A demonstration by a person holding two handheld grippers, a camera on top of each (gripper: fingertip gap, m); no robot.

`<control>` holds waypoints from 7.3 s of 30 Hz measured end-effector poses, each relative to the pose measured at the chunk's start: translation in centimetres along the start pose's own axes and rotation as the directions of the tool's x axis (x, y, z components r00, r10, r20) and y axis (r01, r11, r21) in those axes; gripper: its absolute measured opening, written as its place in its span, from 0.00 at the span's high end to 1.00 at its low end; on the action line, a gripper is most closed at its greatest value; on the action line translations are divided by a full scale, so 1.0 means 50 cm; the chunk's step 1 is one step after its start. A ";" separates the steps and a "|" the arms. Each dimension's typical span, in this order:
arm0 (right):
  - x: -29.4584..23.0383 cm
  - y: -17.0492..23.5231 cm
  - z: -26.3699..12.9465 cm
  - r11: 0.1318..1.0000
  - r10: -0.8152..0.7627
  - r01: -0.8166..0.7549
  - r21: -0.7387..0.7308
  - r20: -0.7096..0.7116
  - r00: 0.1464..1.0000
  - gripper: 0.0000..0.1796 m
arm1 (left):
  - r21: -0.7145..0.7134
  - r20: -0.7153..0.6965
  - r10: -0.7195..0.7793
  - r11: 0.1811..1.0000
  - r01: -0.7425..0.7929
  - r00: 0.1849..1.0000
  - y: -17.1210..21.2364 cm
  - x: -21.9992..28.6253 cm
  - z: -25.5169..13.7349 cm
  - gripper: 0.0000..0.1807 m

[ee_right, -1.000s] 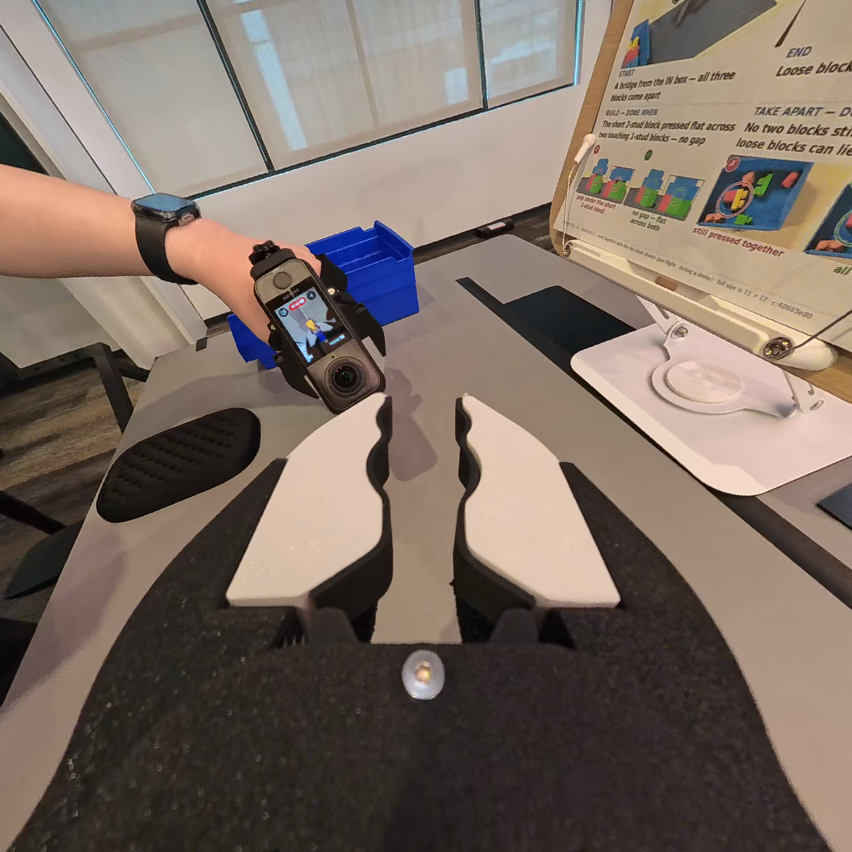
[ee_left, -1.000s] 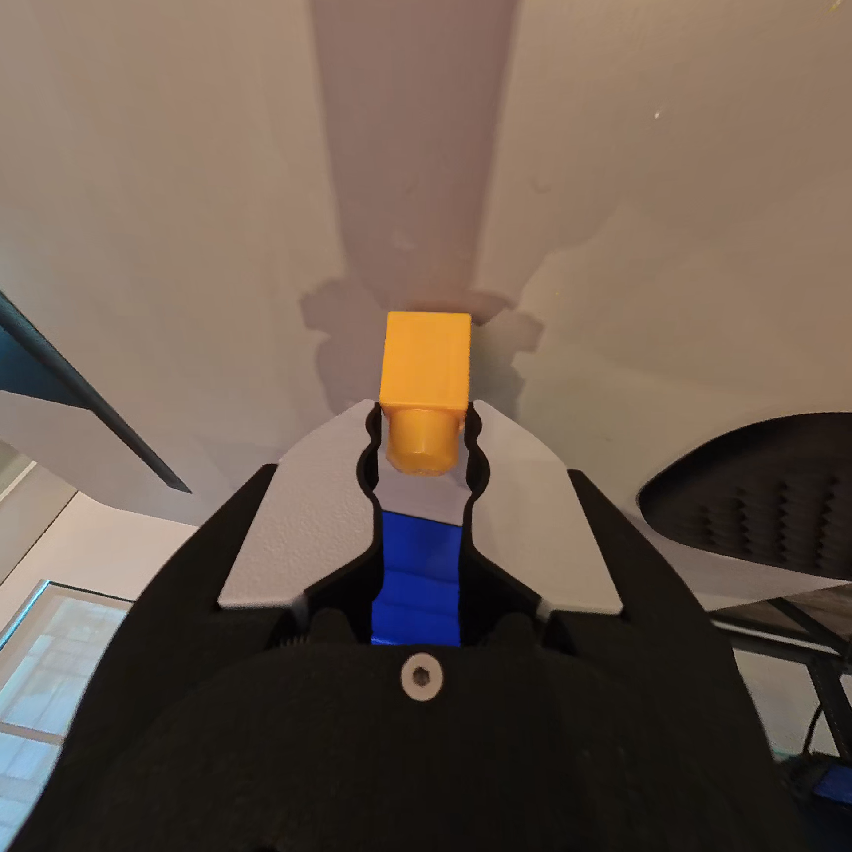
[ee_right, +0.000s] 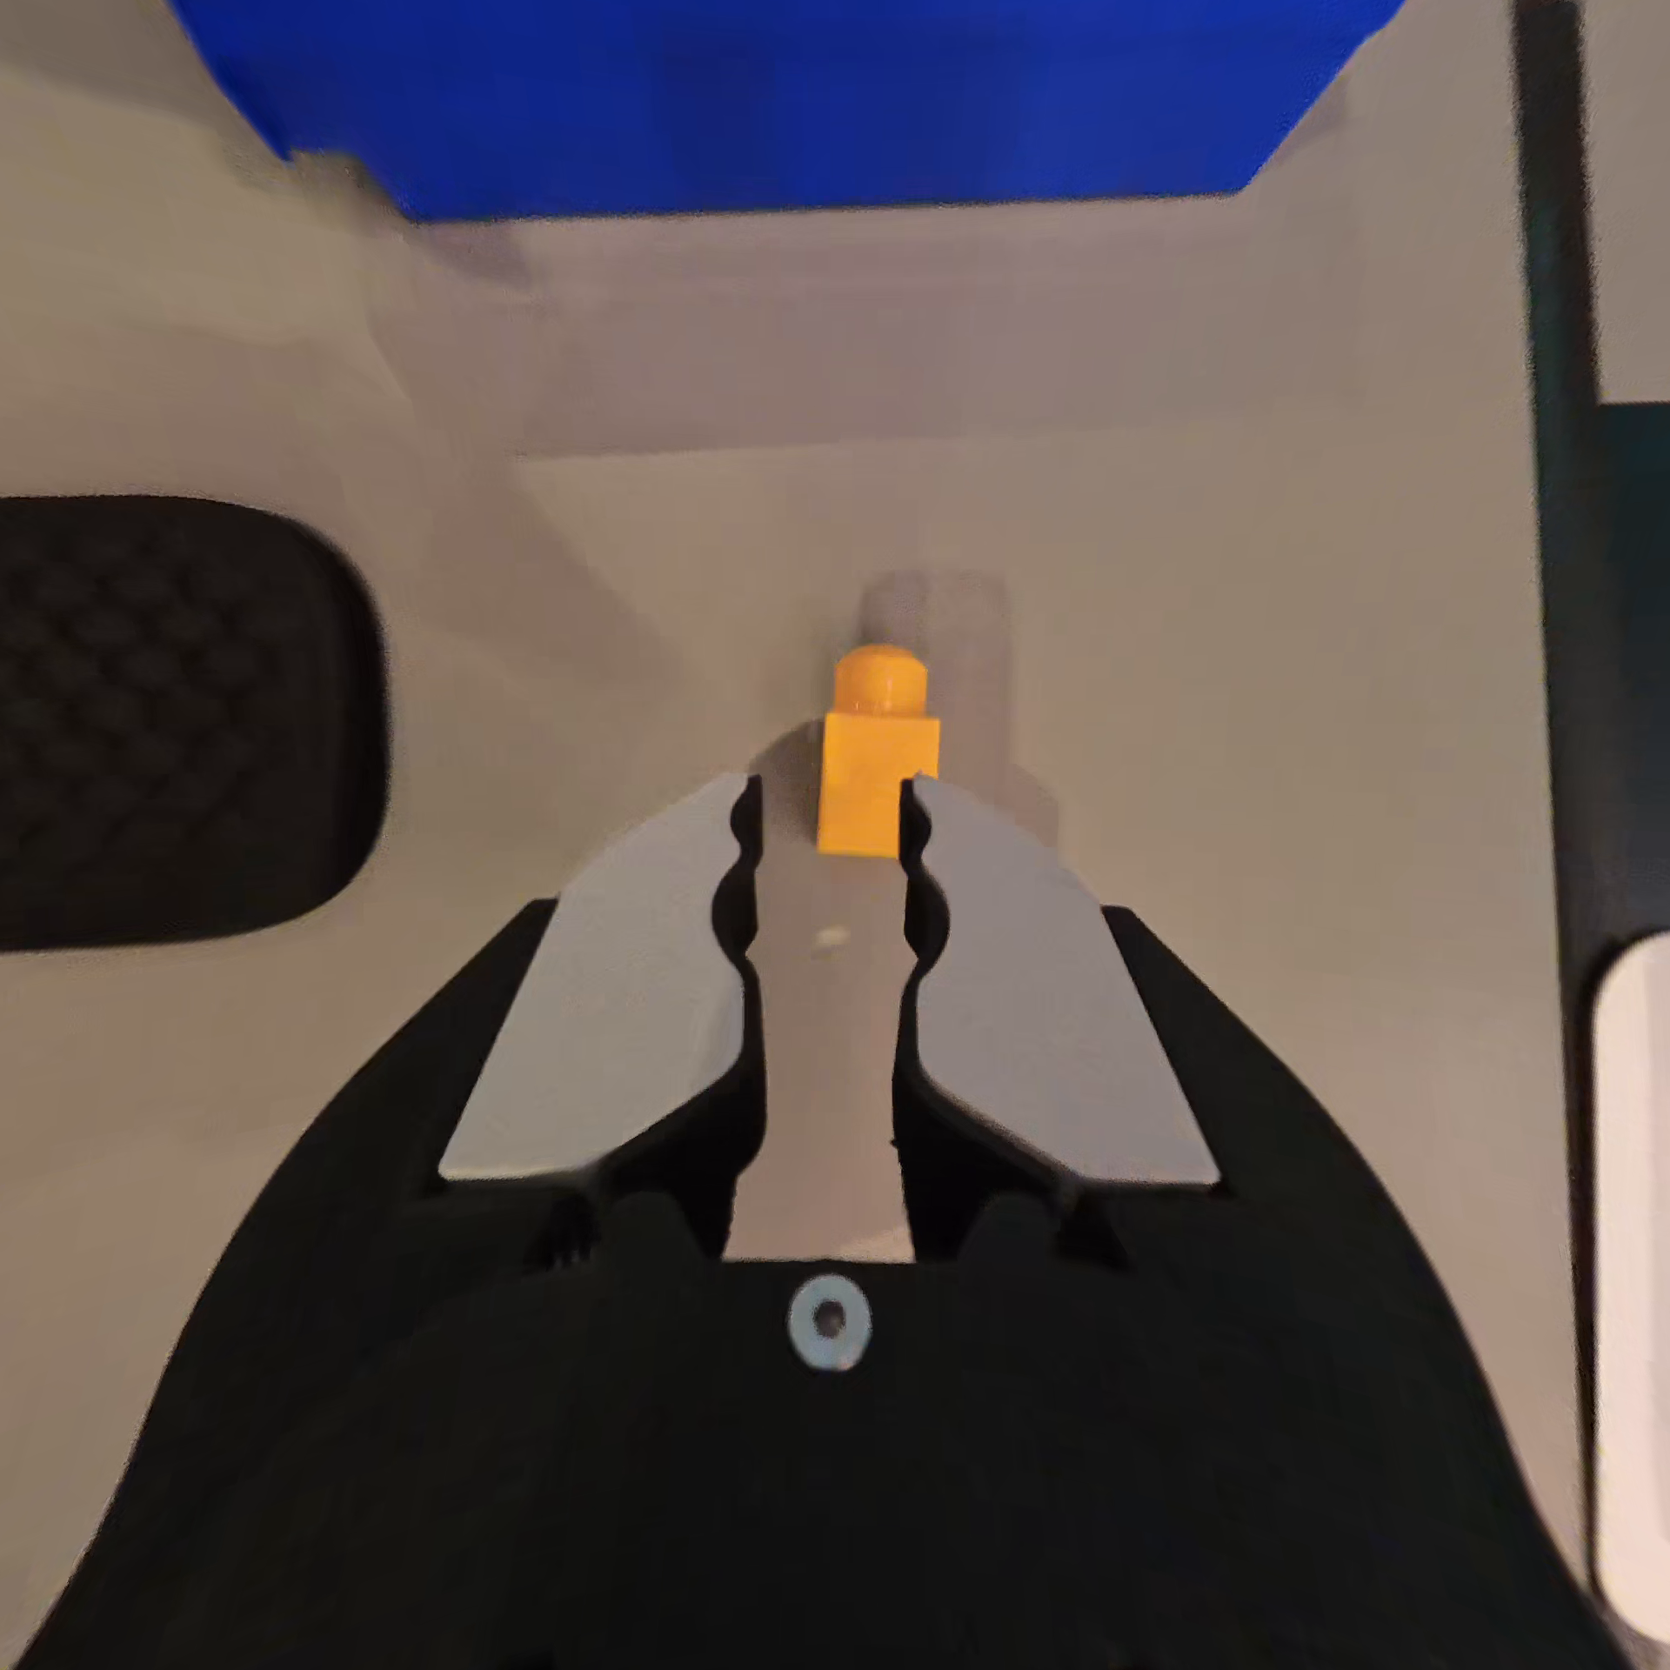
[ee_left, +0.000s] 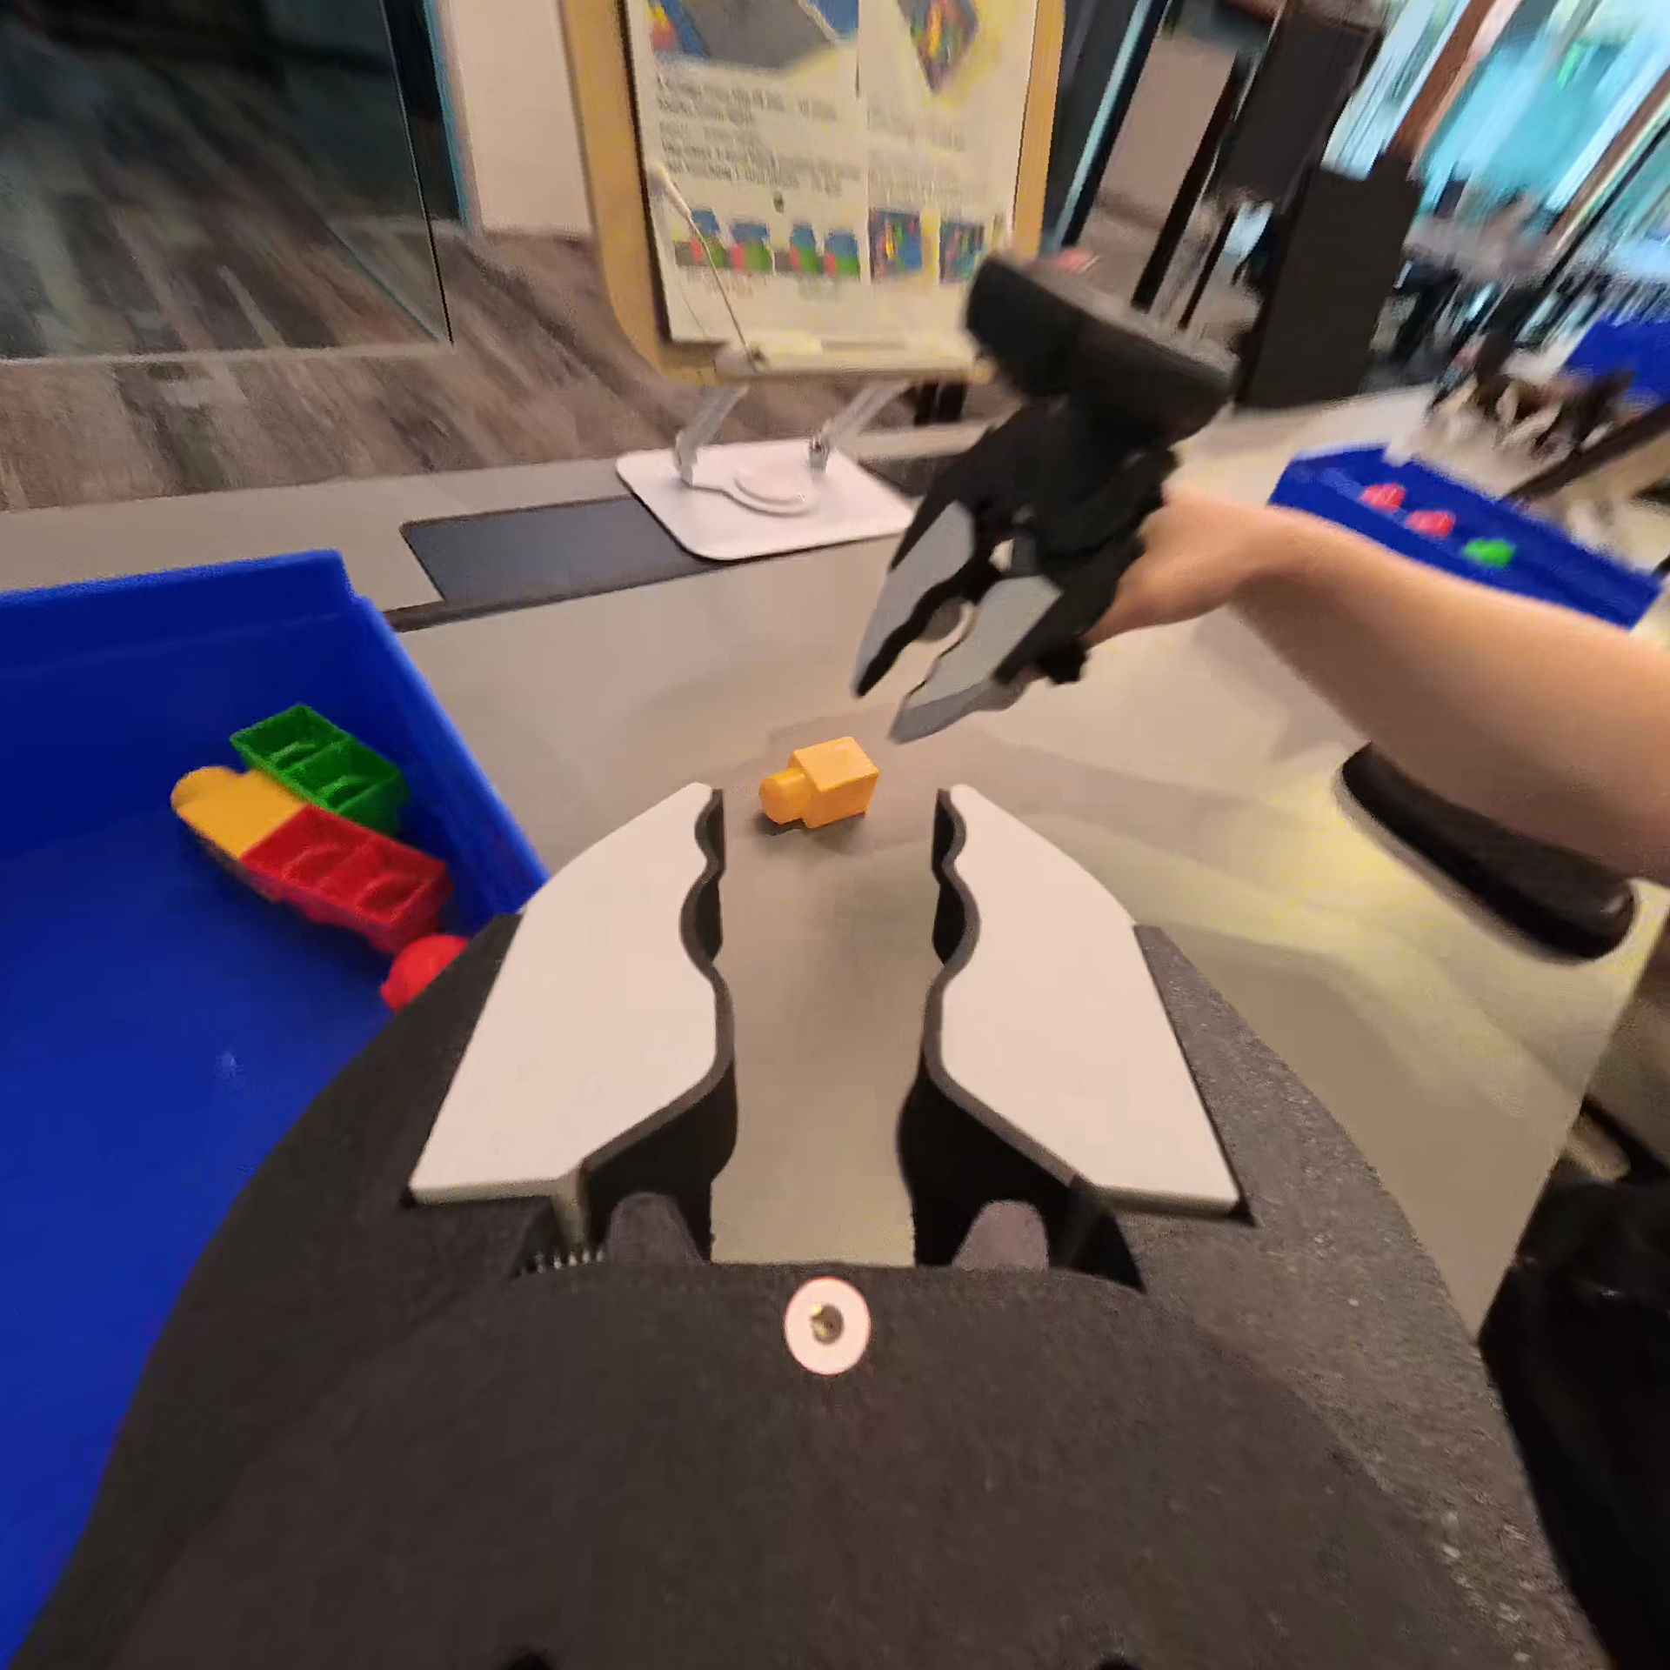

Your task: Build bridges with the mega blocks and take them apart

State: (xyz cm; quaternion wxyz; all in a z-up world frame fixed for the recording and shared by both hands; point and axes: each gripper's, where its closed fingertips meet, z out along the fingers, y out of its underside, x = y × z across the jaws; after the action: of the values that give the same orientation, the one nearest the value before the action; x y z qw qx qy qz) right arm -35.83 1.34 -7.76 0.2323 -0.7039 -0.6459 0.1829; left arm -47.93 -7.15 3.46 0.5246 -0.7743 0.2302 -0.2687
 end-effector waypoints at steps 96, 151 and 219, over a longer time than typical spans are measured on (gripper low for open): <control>0.012 0.134 -0.207 0.802 0.094 -0.019 0.597 -0.094 0.991 0.69 | -0.769 0.307 -0.068 0.570 0.290 0.949 0.307 -0.283 -0.007 0.82; -0.128 0.039 -0.150 0.598 -0.586 0.802 0.014 -0.675 0.448 0.74 | -0.860 -0.224 -0.423 0.509 0.027 0.878 0.122 0.245 0.262 0.84; -0.078 0.239 -0.059 0.968 0.073 -0.125 0.217 0.229 0.971 0.75 | -0.616 -0.122 0.140 0.766 -0.186 0.983 0.284 0.222 0.378 1.00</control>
State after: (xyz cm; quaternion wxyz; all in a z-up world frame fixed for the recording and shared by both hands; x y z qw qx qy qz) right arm -24.72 -3.50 -12.22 0.2299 -0.6793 -0.6059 0.3444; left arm -28.23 -6.09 -13.68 0.2516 -0.8715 0.3904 -0.1573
